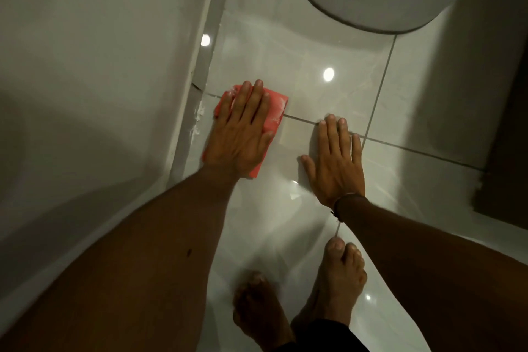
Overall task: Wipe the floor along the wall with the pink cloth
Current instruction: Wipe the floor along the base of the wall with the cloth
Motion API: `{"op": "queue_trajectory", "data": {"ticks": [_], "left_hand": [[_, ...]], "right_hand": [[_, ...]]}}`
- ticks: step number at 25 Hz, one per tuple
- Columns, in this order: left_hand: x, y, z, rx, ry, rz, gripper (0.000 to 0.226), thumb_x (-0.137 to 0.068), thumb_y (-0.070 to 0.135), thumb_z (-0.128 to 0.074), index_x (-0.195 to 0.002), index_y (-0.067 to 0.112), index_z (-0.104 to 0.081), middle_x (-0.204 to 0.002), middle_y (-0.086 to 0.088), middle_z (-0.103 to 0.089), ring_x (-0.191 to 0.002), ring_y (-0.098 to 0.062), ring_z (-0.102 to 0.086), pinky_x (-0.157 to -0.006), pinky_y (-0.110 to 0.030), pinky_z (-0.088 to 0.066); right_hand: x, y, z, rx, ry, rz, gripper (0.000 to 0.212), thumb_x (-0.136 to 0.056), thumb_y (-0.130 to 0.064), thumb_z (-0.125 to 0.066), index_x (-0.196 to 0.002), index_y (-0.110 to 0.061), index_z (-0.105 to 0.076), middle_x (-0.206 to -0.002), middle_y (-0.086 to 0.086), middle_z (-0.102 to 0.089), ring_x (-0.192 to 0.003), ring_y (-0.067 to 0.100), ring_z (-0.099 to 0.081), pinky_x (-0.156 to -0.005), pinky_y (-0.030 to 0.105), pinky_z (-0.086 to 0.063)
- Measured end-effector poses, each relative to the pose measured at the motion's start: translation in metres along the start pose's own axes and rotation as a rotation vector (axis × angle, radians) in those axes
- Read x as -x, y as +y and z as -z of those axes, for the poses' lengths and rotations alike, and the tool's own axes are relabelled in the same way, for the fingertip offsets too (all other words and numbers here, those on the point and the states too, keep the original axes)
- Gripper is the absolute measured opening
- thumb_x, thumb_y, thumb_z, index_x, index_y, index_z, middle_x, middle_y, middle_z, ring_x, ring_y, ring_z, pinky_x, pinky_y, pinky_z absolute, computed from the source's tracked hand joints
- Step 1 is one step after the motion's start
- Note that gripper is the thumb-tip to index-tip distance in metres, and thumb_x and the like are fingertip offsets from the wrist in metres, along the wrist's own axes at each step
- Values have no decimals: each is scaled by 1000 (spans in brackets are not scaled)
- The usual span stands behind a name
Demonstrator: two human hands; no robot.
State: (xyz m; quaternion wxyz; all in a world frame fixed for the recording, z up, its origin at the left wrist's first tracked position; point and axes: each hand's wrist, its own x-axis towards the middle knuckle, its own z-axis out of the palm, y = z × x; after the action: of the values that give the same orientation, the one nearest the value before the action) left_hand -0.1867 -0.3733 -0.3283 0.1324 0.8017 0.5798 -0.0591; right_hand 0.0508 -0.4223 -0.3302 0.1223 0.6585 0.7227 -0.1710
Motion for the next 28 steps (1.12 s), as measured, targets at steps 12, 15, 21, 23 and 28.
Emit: {"op": "queue_trajectory", "data": {"ticks": [12, 15, 21, 23, 28], "left_hand": [[-30, -12, -25, 64, 91, 118, 73, -112, 51, -18, -170, 7, -8, -180, -21, -9, -167, -42, -6, -136, -61, -11], [-58, -32, -17, 42, 112, 169, 72, -112, 49, -12, -170, 7, -4, -180, -22, -7, -167, -42, -6, -136, -61, -12], [-75, -46, -13, 31, 115, 124, 73, -111, 49, -14, -170, 6, -6, -179, -22, -8, -167, -42, -6, -136, -60, -12], [-67, -45, -13, 40, 115, 118, 73, -112, 49, -11, -170, 5, -8, -179, -23, -10, -166, -43, -8, -137, -59, -11], [7, -45, -32, 47, 167, 76, 69, -114, 44, -17, -166, -1, -23, -174, -27, -26, -163, -46, -21, -135, -60, -19]], "right_hand": [[-3, 5, -45, -81, 145, -46, 81, -110, -55, -27, -173, -9, -3, -182, 14, 2, -168, 33, 4, -136, 55, -1], [-2, 5, -48, -80, 171, -47, 81, -110, -55, -28, -172, -9, -4, -182, 14, 0, -169, 34, 2, -136, 55, -2], [-5, 6, -54, -83, 212, -43, 81, -109, -55, -28, -173, -10, -5, -182, 13, -1, -169, 31, 2, -136, 50, 4], [-4, 6, -55, -93, 209, -44, 81, -109, -54, -28, -173, -10, -6, -182, 13, -1, -169, 31, 2, -136, 50, 5], [-3, 5, -50, -97, 200, -44, 81, -109, -53, -29, -173, -9, -7, -182, 14, -3, -169, 32, 1, -136, 53, -1]]}}
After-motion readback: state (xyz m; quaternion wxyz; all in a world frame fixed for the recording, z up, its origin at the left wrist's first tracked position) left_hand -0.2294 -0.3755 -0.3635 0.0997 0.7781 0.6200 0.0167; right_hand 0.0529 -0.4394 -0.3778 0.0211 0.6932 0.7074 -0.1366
